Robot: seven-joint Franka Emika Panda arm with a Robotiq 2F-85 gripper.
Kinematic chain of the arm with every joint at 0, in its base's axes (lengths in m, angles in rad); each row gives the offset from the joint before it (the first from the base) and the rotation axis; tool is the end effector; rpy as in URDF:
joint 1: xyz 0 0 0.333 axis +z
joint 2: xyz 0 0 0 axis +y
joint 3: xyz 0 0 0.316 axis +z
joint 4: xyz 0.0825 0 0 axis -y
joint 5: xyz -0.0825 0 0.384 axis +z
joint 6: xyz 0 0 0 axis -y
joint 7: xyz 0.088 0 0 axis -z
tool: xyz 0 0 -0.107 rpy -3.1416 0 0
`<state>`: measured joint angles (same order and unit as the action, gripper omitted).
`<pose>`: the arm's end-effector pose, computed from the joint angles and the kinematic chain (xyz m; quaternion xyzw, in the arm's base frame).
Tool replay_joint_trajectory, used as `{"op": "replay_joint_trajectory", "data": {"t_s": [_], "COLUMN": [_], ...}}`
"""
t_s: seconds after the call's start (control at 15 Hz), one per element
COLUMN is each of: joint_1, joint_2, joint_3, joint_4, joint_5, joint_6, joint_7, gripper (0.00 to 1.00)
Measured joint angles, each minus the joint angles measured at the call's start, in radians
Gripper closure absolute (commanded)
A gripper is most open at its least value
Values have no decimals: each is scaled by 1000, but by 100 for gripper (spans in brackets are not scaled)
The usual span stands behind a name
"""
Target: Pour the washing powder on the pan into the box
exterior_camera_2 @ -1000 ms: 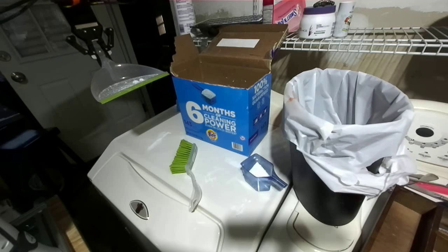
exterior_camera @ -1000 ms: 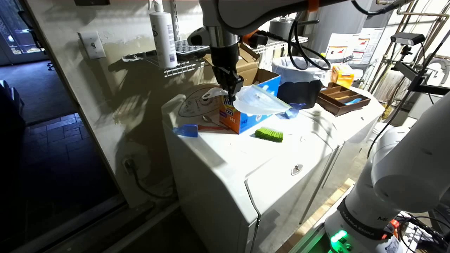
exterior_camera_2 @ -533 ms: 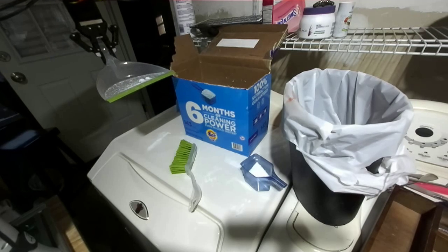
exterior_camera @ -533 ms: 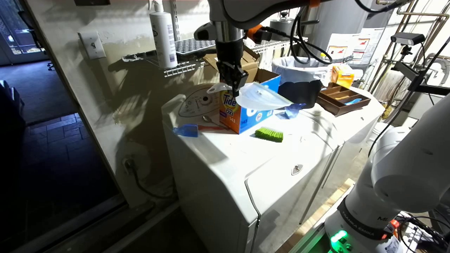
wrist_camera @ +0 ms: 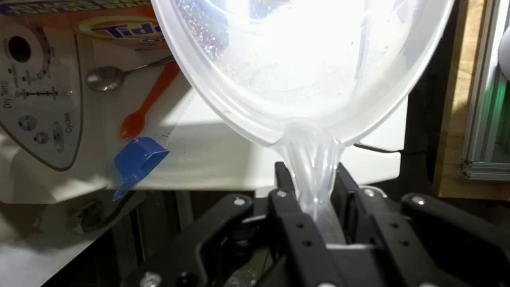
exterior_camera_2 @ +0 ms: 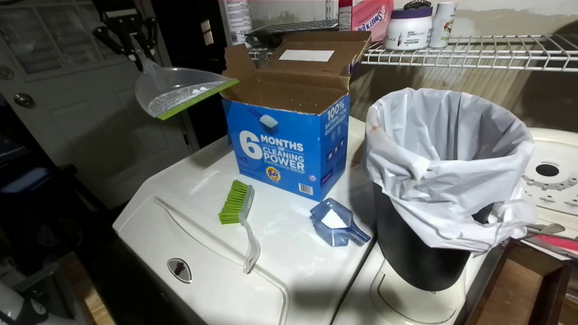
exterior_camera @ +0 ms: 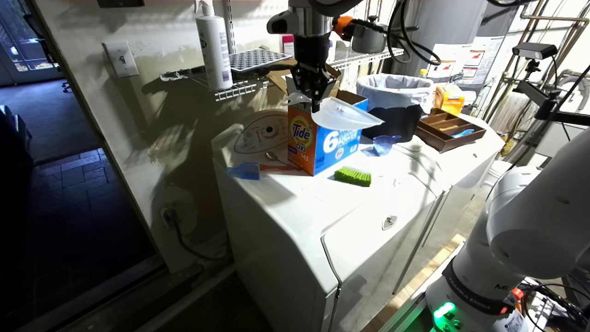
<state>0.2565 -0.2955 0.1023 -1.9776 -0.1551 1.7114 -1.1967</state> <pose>0.4424 0.1566 0.5950 0.7039 0.7042 -0.0249 0.0893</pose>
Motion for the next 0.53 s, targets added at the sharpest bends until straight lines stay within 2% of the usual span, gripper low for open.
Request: {"op": "replay_joint_trajectory", "data": {"t_s": [0.53], "joint_1": [-15], "joint_2": [-9], "joint_3": [-60], "joint_4": [55], "joint_5": [24], "joint_6": [-40], "joint_7": [-246], "gripper": [93]}}
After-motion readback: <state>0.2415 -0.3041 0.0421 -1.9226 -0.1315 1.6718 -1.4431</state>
